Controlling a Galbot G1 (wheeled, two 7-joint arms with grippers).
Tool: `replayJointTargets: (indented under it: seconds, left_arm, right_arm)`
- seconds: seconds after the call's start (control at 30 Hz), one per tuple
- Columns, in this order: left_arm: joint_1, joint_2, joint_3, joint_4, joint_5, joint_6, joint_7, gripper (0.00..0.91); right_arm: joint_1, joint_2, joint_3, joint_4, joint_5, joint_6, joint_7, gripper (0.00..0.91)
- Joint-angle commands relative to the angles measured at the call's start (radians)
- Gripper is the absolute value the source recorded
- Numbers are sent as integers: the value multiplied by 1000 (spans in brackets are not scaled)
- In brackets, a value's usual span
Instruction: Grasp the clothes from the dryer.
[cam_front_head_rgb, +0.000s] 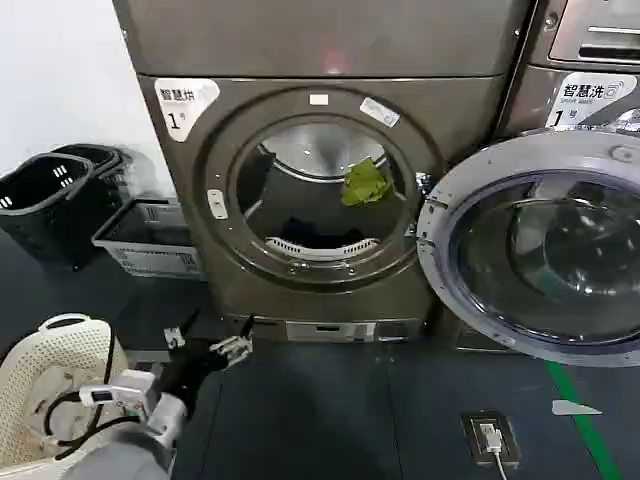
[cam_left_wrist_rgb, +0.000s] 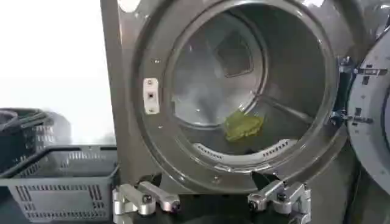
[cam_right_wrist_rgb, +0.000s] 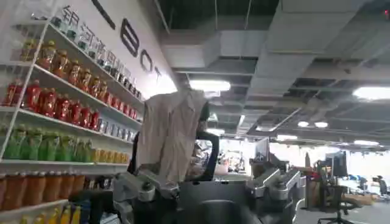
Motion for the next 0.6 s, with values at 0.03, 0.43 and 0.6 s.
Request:
replayJointTargets:
  seconds: [0.03, 0.43, 0.6]
  left_arm:
    - [1, 0, 2, -2, 3, 49, 1, 907]
    - [13, -2, 0, -12, 12, 49, 10, 907]
    - [16, -2, -1, -8, 11, 49, 11, 907]
  right_arm:
    - [2, 3, -2, 4, 35, 26, 5, 907]
    - [-6, 6, -12, -24, 8, 64, 0, 907]
    - [-6, 8, -17, -25, 11, 62, 7, 907]
